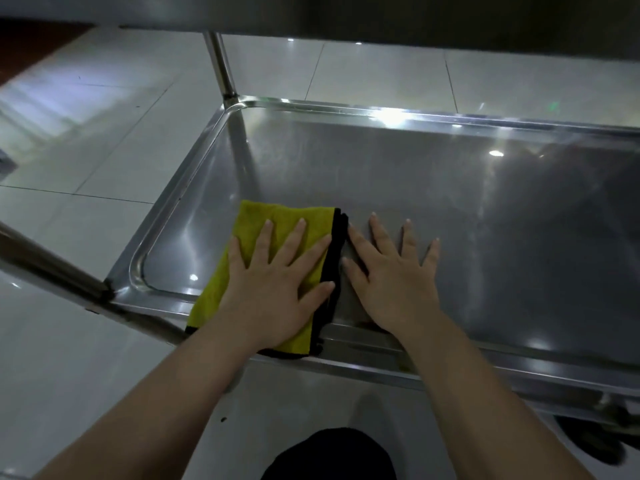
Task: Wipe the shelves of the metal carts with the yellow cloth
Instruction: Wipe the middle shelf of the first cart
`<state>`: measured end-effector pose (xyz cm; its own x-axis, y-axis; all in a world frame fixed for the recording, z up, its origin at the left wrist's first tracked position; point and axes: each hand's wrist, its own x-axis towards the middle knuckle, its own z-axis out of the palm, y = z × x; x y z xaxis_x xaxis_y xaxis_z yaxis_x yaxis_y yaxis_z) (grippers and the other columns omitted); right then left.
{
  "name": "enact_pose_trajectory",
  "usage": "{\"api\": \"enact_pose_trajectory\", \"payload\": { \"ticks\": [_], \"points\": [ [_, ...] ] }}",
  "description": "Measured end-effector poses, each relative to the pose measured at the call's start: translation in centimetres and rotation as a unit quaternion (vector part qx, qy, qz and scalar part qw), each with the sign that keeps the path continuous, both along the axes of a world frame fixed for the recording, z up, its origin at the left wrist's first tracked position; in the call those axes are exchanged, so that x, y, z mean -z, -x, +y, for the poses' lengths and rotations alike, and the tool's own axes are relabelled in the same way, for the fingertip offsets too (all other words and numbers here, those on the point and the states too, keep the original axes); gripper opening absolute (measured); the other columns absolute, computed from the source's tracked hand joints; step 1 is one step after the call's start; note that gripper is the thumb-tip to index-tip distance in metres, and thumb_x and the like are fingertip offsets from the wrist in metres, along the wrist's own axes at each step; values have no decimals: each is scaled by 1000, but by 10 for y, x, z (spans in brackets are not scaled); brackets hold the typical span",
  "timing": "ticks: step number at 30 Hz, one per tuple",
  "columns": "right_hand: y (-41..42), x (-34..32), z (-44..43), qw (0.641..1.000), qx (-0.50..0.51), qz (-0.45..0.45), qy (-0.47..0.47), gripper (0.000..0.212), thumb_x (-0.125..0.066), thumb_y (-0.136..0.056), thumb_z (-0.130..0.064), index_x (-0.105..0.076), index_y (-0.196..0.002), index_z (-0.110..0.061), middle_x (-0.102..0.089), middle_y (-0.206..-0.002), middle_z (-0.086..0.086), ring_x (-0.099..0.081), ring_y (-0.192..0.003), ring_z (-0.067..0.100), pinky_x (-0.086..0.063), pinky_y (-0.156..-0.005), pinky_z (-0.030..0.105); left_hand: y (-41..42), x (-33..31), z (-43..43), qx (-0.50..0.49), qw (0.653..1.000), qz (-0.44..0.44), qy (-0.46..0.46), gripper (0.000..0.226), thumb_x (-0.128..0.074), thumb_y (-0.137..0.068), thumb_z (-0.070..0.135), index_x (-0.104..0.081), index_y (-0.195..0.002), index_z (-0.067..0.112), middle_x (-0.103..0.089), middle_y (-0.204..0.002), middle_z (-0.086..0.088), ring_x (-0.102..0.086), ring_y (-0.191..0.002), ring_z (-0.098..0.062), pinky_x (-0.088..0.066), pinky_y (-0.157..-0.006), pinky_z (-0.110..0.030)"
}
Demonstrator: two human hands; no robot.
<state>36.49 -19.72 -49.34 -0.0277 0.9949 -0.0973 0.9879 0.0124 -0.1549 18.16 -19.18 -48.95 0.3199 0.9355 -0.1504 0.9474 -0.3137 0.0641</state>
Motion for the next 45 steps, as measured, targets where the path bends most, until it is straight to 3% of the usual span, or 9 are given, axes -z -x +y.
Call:
{"api": "enact_pose_trajectory", "payload": {
  "ticks": [3, 6, 14, 19, 25, 32, 35, 40, 45],
  "points": [
    [-39, -9, -1, 999, 10, -25, 26, 68, -18, -92, -73, 2, -152, -49, 8, -164, -12, 8, -150, 31, 8, -115, 64, -3, 0, 5, 1, 1000, 3, -8, 72, 13, -71, 77, 25, -140, 58, 24, -159, 17, 16, -149, -30, 3, -114, -65],
    [-73, -11, -5, 994, 79, -50, 51, 78, -8, -77, -87, 10, -147, -57, 12, -162, -17, 11, -148, 41, 8, -110, 71, -13, 0, 10, 15, 1000, 9, 2, 75, 15, -69, 77, 26, -141, 57, 27, -156, 16, 15, -149, -33, 3, -113, -67],
    [-77, 3, -6, 994, 76, -75, 21, 82, -8, -83, -78, 15, -152, -40, 17, -161, -18, 15, -147, 41, 5, -109, 73, -138, -1, 115, 55, 998, -33, -3, 57, -14, -97, 63, 1, -151, 52, 9, -164, 11, 11, -149, -36, 7, -108, -73],
    [-79, 5, 0, 995, 84, -48, 12, 81, -14, -83, -83, 8, -152, -46, 3, -163, -17, 12, -148, 38, 7, -110, 72, -188, -7, 178, 27, 999, -40, 23, 58, -18, -98, 62, -3, -152, 48, 8, -164, 8, 14, -148, -38, 10, -107, -74],
    [-82, 2, -2, 994, 103, 15, -16, 90, -27, -77, -87, -13, -153, -40, -6, -163, -11, 5, -149, 34, 6, -113, 67, -147, -3, 151, 89, 995, -37, 8, 57, -16, -96, 67, -2, -149, 55, 7, -163, 15, 11, -150, -29, 6, -112, -68],
    [-77, 1, -7, 995, 101, 2, -3, 95, -25, -77, -88, -8, -154, -35, 2, -164, -12, 8, -150, 33, 6, -112, 69, -52, -1, 50, 104, 994, -12, -20, 64, 0, -83, 75, 8, -145, 60, 8, -162, 18, 7, -151, -28, 1, -115, -65],
    [-78, 0, -9, 994, 103, 28, -11, 87, -36, -82, -80, -16, -153, -35, -4, -163, -13, 6, -150, 32, 9, -113, 67, -58, 0, 14, 111, 994, -11, -23, 67, 8, -75, 75, 16, -139, 59, 9, -162, 17, 7, -150, -29, 2, -113, -65],
    [-86, -4, -11, 952, 159, 245, -87, 42, -50, -96, -33, -49, -138, -35, -35, -155, -15, -6, -150, 24, 16, -116, 56, -84, -2, -16, 128, 992, 0, 8, 72, 8, -75, 75, 15, -144, 56, 17, -161, 15, 14, -149, -32, 6, -112, -67],
    [-84, -13, -5, 939, 200, 271, -72, 35, -45, -97, -47, -59, -128, -38, -54, -140, -11, -18, -148, 17, 15, -116, 54, -107, -19, -30, 172, 981, -62, 63, 56, -27, -97, 61, -13, -151, 50, 6, -163, 15, 13, -150, -27, 11, -114, -62]
  ]
}}
